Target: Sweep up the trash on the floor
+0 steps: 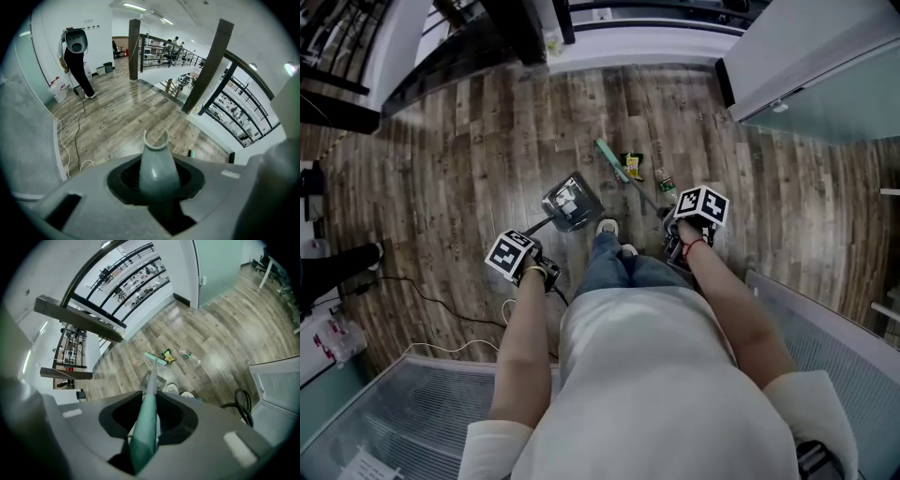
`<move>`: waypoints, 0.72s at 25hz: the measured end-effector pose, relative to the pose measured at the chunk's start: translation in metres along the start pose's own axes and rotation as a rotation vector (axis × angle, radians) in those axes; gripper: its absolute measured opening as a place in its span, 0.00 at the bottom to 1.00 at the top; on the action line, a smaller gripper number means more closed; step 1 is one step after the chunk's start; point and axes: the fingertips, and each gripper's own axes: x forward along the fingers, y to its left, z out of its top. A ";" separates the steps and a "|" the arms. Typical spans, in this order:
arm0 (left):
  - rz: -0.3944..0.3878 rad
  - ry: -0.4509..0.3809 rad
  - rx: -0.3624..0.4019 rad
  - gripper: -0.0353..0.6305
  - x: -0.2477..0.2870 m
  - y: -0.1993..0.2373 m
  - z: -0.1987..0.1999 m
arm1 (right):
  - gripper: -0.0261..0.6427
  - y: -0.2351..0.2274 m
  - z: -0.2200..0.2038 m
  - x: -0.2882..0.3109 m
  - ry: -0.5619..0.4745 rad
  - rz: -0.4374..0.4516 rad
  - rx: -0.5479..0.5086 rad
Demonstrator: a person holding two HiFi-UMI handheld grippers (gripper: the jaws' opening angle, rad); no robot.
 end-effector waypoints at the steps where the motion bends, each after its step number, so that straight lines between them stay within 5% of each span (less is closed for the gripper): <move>1: 0.000 0.001 0.004 0.19 0.003 -0.003 0.002 | 0.19 0.002 0.003 0.003 -0.008 0.002 0.006; 18: -0.014 -0.006 0.091 0.19 0.029 -0.049 0.030 | 0.19 0.022 0.016 0.068 -0.028 -0.082 -0.026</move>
